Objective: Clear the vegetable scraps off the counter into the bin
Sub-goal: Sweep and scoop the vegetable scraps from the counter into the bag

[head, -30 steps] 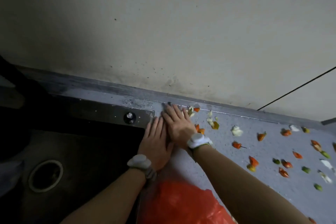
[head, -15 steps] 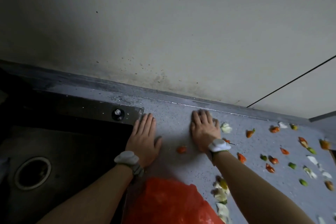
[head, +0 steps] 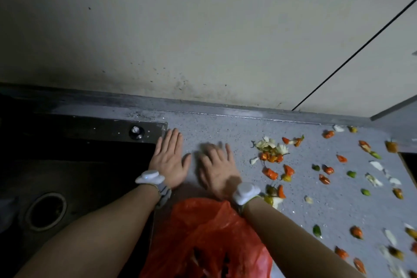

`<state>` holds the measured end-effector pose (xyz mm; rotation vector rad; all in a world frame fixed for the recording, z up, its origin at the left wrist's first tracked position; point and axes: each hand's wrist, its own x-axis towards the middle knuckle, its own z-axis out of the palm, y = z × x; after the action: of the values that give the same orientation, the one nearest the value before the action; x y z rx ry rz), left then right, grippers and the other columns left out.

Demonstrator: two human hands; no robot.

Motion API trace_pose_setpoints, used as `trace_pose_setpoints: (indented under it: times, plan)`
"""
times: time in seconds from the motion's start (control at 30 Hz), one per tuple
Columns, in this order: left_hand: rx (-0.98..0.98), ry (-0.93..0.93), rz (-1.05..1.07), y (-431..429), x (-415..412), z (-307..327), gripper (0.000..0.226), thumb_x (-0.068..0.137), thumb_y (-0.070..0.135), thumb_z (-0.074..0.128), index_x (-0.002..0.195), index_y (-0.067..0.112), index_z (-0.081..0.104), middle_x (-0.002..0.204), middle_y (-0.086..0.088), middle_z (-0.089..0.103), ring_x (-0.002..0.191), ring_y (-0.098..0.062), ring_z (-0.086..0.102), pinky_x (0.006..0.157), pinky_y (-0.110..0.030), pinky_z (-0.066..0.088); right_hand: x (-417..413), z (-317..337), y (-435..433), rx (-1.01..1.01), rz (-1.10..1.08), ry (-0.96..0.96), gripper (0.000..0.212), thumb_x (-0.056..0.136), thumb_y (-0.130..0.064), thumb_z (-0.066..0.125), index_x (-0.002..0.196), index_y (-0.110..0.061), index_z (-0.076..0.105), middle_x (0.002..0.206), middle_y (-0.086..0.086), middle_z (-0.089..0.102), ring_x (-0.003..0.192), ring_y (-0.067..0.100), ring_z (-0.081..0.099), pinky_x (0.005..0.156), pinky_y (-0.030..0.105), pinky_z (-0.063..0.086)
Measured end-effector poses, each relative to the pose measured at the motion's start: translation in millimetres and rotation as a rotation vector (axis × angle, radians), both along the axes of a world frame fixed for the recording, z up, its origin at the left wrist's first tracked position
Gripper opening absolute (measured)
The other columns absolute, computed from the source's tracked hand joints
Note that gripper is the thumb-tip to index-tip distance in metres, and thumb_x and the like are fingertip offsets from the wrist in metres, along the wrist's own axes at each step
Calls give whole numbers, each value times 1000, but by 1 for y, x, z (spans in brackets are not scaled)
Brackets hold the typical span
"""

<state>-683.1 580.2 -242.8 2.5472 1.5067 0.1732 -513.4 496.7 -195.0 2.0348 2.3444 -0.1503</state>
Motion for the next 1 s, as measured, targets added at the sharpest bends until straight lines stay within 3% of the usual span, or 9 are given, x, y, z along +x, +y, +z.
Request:
trace_pose_setpoints:
  times: [0.2, 0.3, 0.4, 0.5, 0.6, 0.7, 0.83, 0.93, 1.0]
  plan:
    - [25, 19, -1, 3, -2, -8, 76, 96, 54, 23, 154, 4, 23, 163, -11, 15, 152, -23, 8, 122, -47, 10, 9, -19, -2, -11, 7, -15, 49, 102, -35, 39, 144, -12, 51, 152, 7, 47, 145, 31, 37, 117, 60, 24]
    - [13, 7, 3, 2, -1, -7, 77, 96, 54, 22, 154, 4, 21, 164, -10, 15, 152, -22, 7, 122, -47, 8, 38, -17, -8, -93, -86, -80, 54, 103, -37, 28, 149, -13, 42, 156, 7, 39, 149, 31, 26, 118, 60, 13]
    - [17, -5, -1, 0, -3, -5, 77, 96, 53, 24, 153, 3, 23, 163, -11, 17, 152, -23, 9, 122, -46, 7, 66, -14, -21, -173, -209, -121, 59, 104, -42, 14, 157, -17, 20, 165, 5, 15, 153, 28, 4, 120, 54, -5]
    - [3, 16, -1, 2, -3, -6, 77, 96, 54, 23, 154, 3, 23, 163, -11, 17, 152, -24, 9, 123, -45, 5, 98, -5, -37, -261, -364, -150, 60, 104, -40, 9, 159, -17, 4, 167, 5, -4, 153, 26, -10, 122, 54, -9]
    - [-2, 13, 4, 3, -1, -4, 77, 95, 55, 23, 153, 4, 25, 163, -11, 18, 152, -24, 10, 123, -45, 4, 108, 9, -56, -228, -450, -186, 72, 94, -39, -1, 158, -10, 17, 167, 10, 9, 154, 29, 2, 122, 56, -6]
    - [-6, 19, 10, 2, 0, -3, 78, 94, 55, 21, 154, 5, 24, 163, -10, 16, 152, -24, 9, 123, -45, 5, 91, 10, -68, -120, -390, -118, 69, 93, -34, 9, 155, -10, 27, 163, 11, 20, 153, 33, 13, 121, 53, -6]
    - [-10, 52, 14, 4, -1, -2, 79, 94, 55, 15, 156, 7, 16, 165, -8, 8, 152, -22, 2, 123, -44, 0, 46, -2, -64, -123, -54, 17, 56, 105, -33, 29, 158, -17, 20, 164, 7, 17, 153, 28, 10, 123, 50, 3]
    - [-1, 49, 14, 3, -1, -3, 77, 94, 54, 18, 155, 6, 18, 165, -8, 10, 152, -23, 4, 123, -44, 2, 26, -13, -60, -191, 60, 42, 60, 107, -44, 18, 152, -10, 37, 159, 12, 33, 148, 30, 28, 120, 51, 26]
    - [0, 42, 11, 3, -1, -2, 77, 94, 53, 20, 155, 6, 19, 164, -9, 12, 152, -23, 6, 123, -45, 4, 34, -12, -63, -239, -34, -7, 71, 103, -54, -1, 158, -11, 14, 165, 11, 8, 153, 30, 3, 123, 50, 6]
